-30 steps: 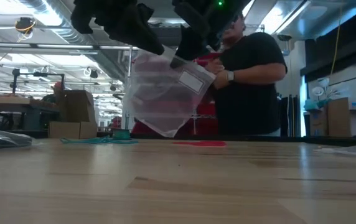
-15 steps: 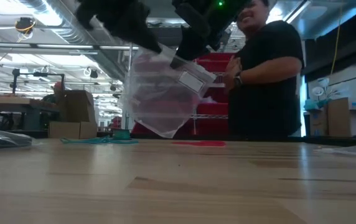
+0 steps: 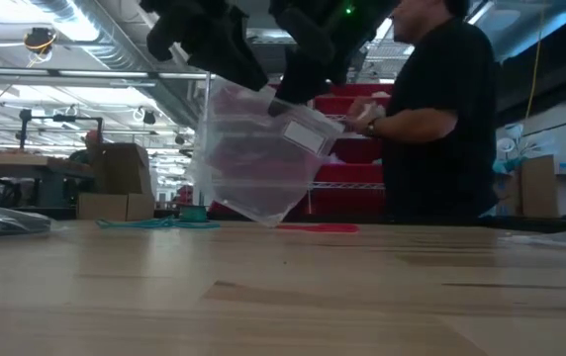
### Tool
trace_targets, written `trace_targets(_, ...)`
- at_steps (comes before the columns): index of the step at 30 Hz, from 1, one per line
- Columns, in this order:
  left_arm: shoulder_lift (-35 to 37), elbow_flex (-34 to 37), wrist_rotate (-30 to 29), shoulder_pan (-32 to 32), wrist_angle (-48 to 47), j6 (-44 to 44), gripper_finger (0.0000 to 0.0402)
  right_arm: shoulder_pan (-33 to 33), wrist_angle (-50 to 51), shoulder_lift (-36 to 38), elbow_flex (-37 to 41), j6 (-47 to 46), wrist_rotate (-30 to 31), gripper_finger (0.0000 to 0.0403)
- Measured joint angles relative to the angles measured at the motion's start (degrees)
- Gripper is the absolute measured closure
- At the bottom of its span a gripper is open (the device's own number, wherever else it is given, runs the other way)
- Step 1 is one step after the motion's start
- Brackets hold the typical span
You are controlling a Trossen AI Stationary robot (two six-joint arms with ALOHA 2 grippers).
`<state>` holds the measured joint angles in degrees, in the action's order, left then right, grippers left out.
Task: Sort rubber bands
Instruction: Put the red rubber band into the transparent zip bag
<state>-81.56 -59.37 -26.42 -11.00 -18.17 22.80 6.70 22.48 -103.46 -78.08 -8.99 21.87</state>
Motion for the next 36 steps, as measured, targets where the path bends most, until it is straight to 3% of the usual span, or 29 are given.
trace_targets(9,0.0,0.0,0.0,0.5,0.2,3.8,0.0250,0.0,0.0,0.0,0.0,-0.1,0.0,0.0402)
trace_targets(19,0.4,0.0,-2.7,-3.2,2.3,5.9,0.0249,0.0,-0.1,0.0,0.0,-0.1,0.0,0.0402)
trace_targets(26,0.0,0.0,-2.7,-1.7,0.6,5.7,0.0249,0.0,0.0,0.0,0.1,-1.1,0.0,0.0402)
trace_targets(36,-2.2,0.0,1.1,-0.5,-0.9,4.5,0.0249,0.0,0.0,0.0,0.1,-1.2,0.0,0.0402)
